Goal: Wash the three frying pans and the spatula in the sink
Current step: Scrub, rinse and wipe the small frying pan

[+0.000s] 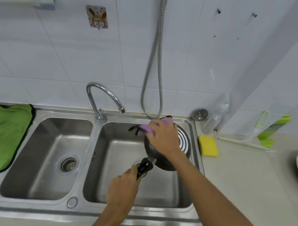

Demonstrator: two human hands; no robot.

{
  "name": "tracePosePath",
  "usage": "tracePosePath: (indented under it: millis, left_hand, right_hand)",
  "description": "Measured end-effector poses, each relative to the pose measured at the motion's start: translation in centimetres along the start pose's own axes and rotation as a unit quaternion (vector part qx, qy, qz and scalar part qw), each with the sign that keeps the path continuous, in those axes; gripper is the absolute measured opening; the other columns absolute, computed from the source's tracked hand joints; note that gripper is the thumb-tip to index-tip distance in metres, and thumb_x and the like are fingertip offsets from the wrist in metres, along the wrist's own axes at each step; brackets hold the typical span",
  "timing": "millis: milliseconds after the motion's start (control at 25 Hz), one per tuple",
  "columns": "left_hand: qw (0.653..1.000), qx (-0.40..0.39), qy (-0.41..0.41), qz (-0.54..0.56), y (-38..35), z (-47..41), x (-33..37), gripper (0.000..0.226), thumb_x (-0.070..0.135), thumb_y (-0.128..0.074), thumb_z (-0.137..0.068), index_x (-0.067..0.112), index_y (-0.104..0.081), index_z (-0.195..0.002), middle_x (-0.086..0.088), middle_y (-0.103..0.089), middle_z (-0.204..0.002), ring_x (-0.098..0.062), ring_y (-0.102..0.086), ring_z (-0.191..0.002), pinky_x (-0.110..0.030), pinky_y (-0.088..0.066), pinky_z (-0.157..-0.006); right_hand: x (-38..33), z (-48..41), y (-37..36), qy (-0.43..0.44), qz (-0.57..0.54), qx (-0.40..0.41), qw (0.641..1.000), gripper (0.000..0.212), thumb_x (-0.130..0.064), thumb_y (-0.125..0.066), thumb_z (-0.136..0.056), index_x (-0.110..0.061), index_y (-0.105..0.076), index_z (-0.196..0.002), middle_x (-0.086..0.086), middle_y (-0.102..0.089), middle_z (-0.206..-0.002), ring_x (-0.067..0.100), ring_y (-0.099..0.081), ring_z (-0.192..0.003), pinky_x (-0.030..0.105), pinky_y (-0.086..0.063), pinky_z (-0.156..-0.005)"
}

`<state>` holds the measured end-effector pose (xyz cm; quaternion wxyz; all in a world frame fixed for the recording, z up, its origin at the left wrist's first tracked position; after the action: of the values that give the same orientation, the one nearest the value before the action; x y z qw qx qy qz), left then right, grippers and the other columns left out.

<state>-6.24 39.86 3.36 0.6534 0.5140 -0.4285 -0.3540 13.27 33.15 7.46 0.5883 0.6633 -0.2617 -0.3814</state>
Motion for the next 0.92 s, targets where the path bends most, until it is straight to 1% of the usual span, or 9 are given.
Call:
tracePosePath:
  millis: [80, 200, 360, 400, 480, 600, 720, 800, 920]
  left_hand:
    - [1.0, 0.005, -0.005, 0.022, 0.8, 0.5, 0.3, 0.023, 0.041, -0.05, -0.107, 0.025, -0.052, -0.123, 0.007, -0.071, -0.09, -0.012, -0.06, -0.063, -0.022, -0.043, -0.061]
    - [0.996, 0.011, 0.029, 0.084, 2.0, 0.6, -0.7, 0.022, 0.047, -0.049, -0.106, 0.025, -0.051, -0.109, 0.01, -0.059, -0.077, -0.008, -0.052, -0.058, -0.018, -0.034, -0.054]
    - [0.954, 0.004, 0.113, 0.278, 1.8, -1.4, -2.2, 0.029, 0.047, -0.058, -0.101, 0.019, -0.052, -0.096, 0.003, -0.058, -0.068, -0.011, -0.053, -0.054, -0.023, -0.041, -0.049]
    - [0.948, -0.001, 0.12, 0.294, 1.6, -1.8, -2.0, 0.03, 0.047, -0.058, -0.101, 0.018, -0.052, -0.096, 0.001, -0.058, -0.068, -0.012, -0.053, -0.053, -0.026, -0.043, -0.05]
    - [0.948, -0.013, 0.121, 0.295, 1.1, -1.9, -1.5, 0.03, 0.046, -0.058, -0.102, 0.017, -0.052, -0.096, -0.002, -0.06, -0.071, -0.014, -0.054, -0.055, -0.03, -0.047, -0.051]
    - [0.967, -0.025, 0.108, 0.231, 0.9, -0.9, -1.0, 0.028, 0.044, -0.054, -0.104, 0.017, -0.05, -0.101, -0.002, -0.062, -0.076, -0.021, -0.062, -0.064, -0.037, -0.054, -0.059]
    - [0.985, -0.053, 0.059, 0.154, 0.7, 0.8, 0.1, 0.033, 0.049, -0.048, -0.105, 0.019, -0.051, -0.116, 0.0, -0.063, -0.083, -0.021, -0.055, -0.069, -0.033, -0.045, -0.064]
    - [0.986, -0.056, 0.042, 0.154, 1.1, 1.2, 0.4, 0.034, 0.051, -0.047, -0.105, 0.021, -0.051, -0.12, 0.002, -0.061, -0.085, -0.019, -0.055, -0.072, -0.031, -0.046, -0.067]
    - [0.984, -0.039, 0.057, 0.166, 1.8, 0.6, -1.3, 0.03, 0.051, -0.049, -0.104, 0.022, -0.048, -0.109, 0.008, -0.054, -0.08, -0.015, -0.054, -0.069, -0.03, -0.049, -0.066]
  right_hand:
    - [3.4, -3.4, 1.6, -0.092, -0.08, -0.028, 0.992, 0.056, -0.06, -0.028, -0.094, -0.033, -0.07, -0.118, 0.006, -0.072, -0.108, 0.037, -0.063, -0.106, 0.043, -0.052, -0.088]
    - [9.2, -4.2, 2.8, -0.2, -0.227, -0.045, 0.952, 0.042, -0.053, -0.044, -0.098, -0.02, -0.07, -0.093, 0.017, -0.073, -0.106, 0.036, -0.067, -0.103, 0.038, -0.048, -0.085]
    - [7.5, 3.5, 2.7, -0.196, -0.377, 0.143, 0.894, 0.019, -0.031, -0.049, -0.105, -0.018, -0.061, -0.101, 0.005, -0.069, -0.098, 0.025, -0.065, -0.102, 0.029, -0.041, -0.081]
    - [4.9, 5.9, 2.0, -0.148, -0.359, 0.172, 0.906, 0.016, -0.024, -0.05, -0.105, -0.017, -0.063, -0.112, 0.002, -0.069, -0.113, 0.02, -0.062, -0.116, 0.028, -0.044, -0.091]
    - [0.2, 8.0, 1.4, -0.012, -0.248, 0.212, 0.945, 0.04, -0.013, -0.049, -0.102, -0.017, -0.057, -0.142, 0.003, -0.05, -0.152, 0.025, -0.034, -0.148, 0.031, -0.027, -0.122]
    - [-3.1, 4.0, 1.4, 0.115, -0.044, 0.155, 0.98, 0.044, -0.028, -0.056, -0.092, -0.022, -0.063, -0.135, 0.003, -0.06, -0.143, 0.036, -0.053, -0.13, 0.046, -0.038, -0.115]
    - [-1.8, -1.6, 1.6, 0.092, 0.002, -0.008, 0.996, 0.035, -0.045, -0.051, -0.098, -0.027, -0.069, -0.123, 0.007, -0.069, -0.123, 0.033, -0.061, -0.115, 0.043, -0.047, -0.101]
    - [1.6, -3.5, 0.9, 0.032, -0.047, -0.086, 0.995, 0.041, -0.054, -0.039, -0.101, -0.038, -0.061, -0.132, 0.008, -0.068, -0.125, 0.033, -0.062, -0.116, 0.044, -0.051, -0.097]
    - [6.3, -2.2, 1.2, -0.039, -0.139, -0.022, 0.989, 0.048, -0.055, -0.034, -0.099, -0.039, -0.056, -0.138, 0.002, -0.065, -0.134, 0.031, -0.059, -0.124, 0.043, -0.047, -0.104]
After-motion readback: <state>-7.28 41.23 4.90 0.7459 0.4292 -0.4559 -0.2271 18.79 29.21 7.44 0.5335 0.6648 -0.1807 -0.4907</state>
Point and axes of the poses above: each hand's wrist, its own z-axis away from the middle knuckle, its own y-axis out of the back of the hand, x = y × z, the point moved 6 cm from there along -z, towards the middle knuckle
